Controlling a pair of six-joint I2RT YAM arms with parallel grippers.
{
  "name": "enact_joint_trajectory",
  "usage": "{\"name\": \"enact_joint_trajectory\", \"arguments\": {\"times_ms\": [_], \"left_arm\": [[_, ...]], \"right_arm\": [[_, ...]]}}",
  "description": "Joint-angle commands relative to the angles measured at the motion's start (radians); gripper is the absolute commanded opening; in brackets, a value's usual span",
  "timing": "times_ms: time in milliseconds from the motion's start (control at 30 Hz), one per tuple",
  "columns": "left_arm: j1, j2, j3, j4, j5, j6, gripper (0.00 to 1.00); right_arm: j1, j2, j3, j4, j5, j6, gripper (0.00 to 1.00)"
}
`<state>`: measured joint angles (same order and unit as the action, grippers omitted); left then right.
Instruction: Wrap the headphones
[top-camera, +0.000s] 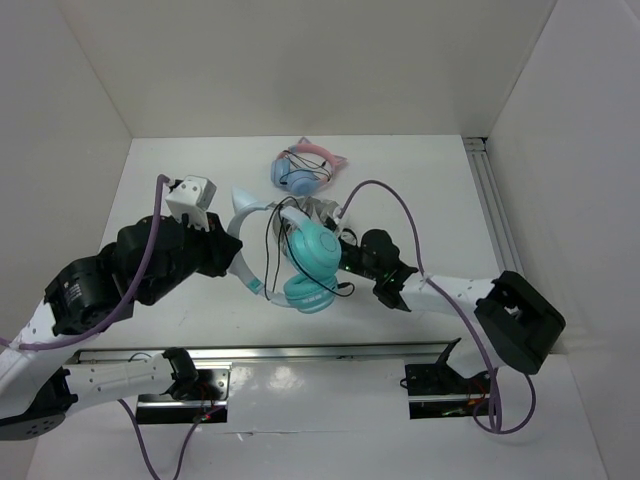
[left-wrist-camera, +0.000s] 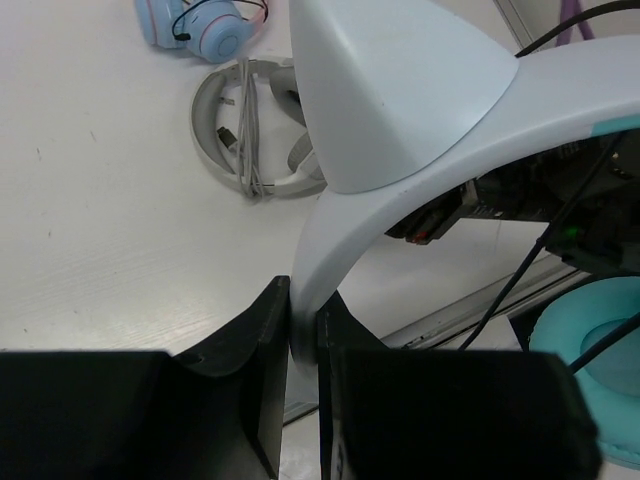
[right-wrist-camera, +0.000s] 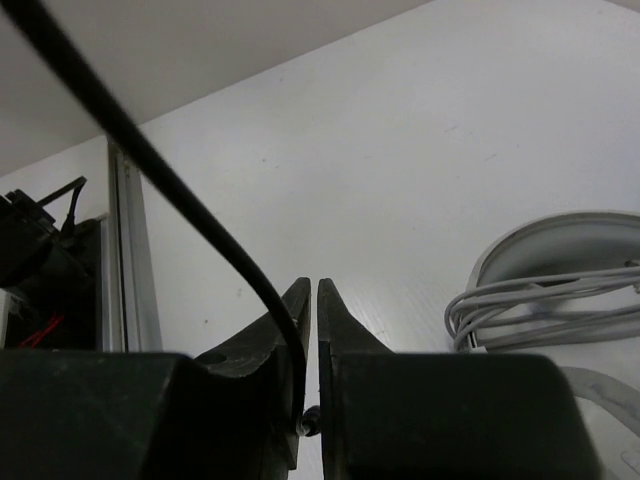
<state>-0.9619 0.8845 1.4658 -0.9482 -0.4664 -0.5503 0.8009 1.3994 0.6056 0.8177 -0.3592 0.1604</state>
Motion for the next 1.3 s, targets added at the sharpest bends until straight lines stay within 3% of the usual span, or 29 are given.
{"name": "enact_joint_trajectory", "arguments": {"times_ms": [0,367,567,667,933,1267], "left_arm": [[-0.005,-0.013,0.019,0.141,-0.009,-0.062,0.00],[-0.005,-0.033,-0.002,0.163,-0.044,-0.080,0.00],[-0.005,-0.033,0.007,0.152,-0.054,-0.080,0.00],[-0.005,-0.033,-0.002,0.152,-0.054,-0.080,0.00],[-0.005,-0.033,-0.012,0.152,-0.098,-0.089,0.00],[-0.005,-0.101,-0.081,0.152,-0.264,-0.249,0.00]], "right_arm": [[0.015,0.039,-0.013,0.106,-0.020,0.031,0.14],[0.035,0.119,-0.024,0.182,-0.011,0.059,0.15],[0.035,0.107,-0.053,0.182,-0.011,0.059,0.26],[0.035,0.096,-0.053,0.182,-0.001,0.059,0.26],[0.035,0.078,-0.053,0.164,0.022,0.050,0.00],[0.176,0.024,-0.154,0.205,0.296,0.041,0.00]]}}
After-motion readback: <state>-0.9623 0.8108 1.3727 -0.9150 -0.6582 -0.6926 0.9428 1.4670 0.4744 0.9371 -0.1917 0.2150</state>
